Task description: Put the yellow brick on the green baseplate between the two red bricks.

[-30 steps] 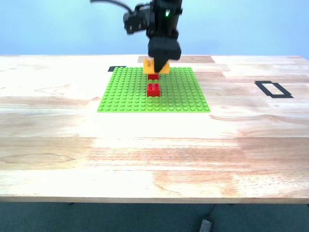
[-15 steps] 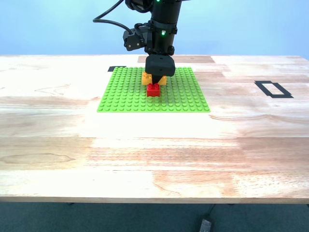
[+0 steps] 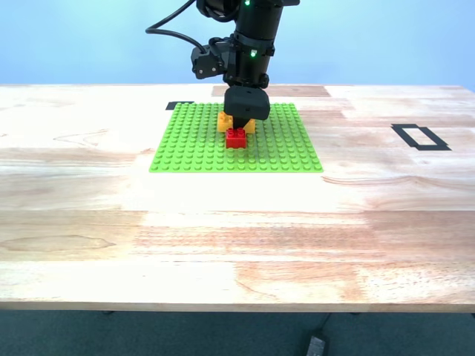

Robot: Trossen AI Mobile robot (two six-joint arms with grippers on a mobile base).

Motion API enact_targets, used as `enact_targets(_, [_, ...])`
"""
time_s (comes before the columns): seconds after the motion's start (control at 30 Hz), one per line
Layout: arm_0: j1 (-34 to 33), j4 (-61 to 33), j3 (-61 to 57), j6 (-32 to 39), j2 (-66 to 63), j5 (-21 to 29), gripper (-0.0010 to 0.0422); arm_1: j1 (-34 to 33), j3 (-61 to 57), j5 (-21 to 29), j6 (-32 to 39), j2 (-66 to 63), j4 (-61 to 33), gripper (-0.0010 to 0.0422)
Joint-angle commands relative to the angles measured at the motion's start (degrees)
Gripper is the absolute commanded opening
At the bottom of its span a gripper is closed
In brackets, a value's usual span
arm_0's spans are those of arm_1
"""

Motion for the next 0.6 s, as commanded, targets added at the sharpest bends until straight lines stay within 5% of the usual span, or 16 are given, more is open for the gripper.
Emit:
enact_targets(0.03, [0.0,-0.02,0.02,0.02,0.02,0.0,0.0,0.02,-0.02,0.02,0.09,0.0,0.0,0.0131])
enact_targets(0.6, [0.0,0.04,0.02,0.02,0.02,0.0,0.0,0.04,-0.07,-1.05,1.55,0.17,1.44,0.0174])
